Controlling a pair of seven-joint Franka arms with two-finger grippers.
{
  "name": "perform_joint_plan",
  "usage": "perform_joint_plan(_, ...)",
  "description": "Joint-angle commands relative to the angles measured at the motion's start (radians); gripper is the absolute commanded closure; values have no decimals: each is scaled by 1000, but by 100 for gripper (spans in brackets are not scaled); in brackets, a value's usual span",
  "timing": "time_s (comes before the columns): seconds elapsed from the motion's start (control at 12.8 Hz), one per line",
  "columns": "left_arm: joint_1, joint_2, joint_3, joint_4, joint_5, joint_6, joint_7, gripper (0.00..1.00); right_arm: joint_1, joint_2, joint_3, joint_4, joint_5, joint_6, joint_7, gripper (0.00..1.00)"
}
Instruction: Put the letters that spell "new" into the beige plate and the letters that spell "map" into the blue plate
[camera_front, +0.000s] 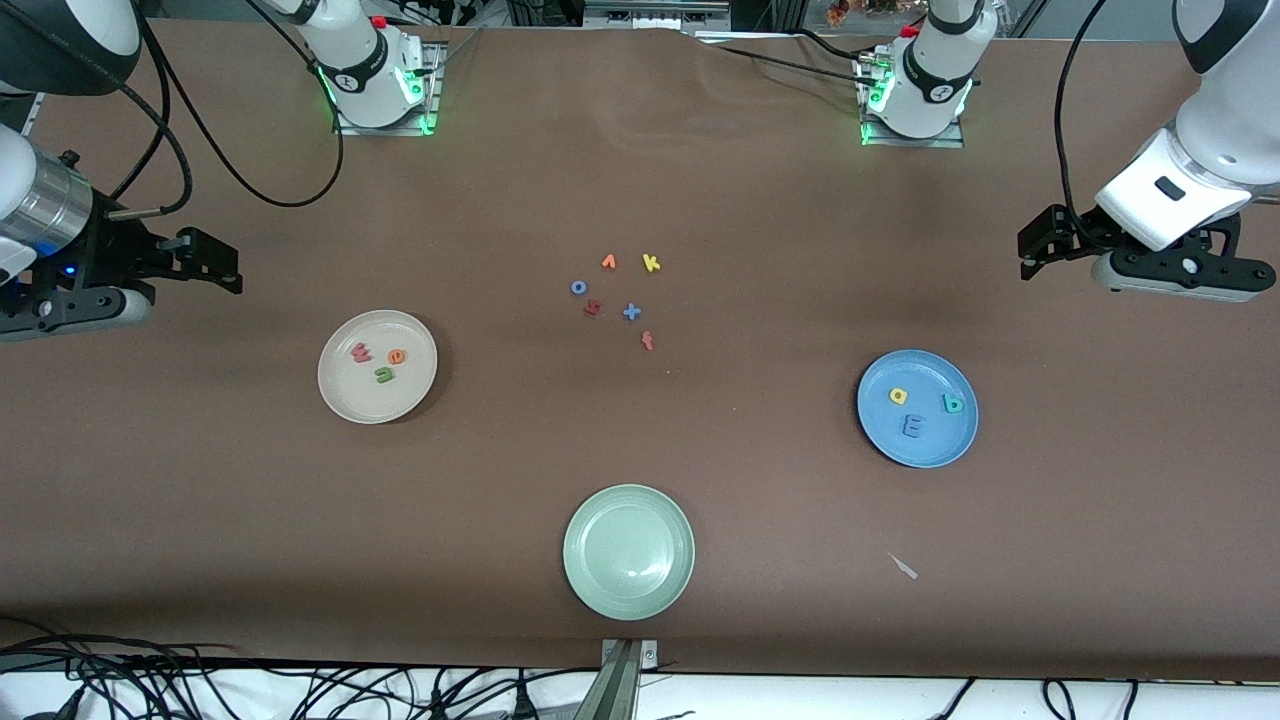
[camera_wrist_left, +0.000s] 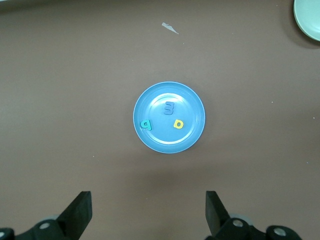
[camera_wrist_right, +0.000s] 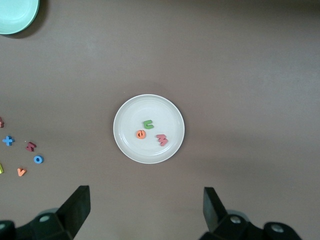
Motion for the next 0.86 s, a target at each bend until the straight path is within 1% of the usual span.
perform_joint_plan(0.0, 1, 20, 10, 50, -42, -23, -11, 0, 2, 8, 1, 25, -5, -18, 1, 0)
perform_joint_plan(0.39, -13, 41, 4, 58, -39, -54, -11, 0, 0, 8, 1, 25, -5, -19, 1, 0)
perform_joint_plan(0.78, -13, 43, 4, 59, -41, -55, -12, 0, 0, 8, 1, 25, -7, -18, 1, 0)
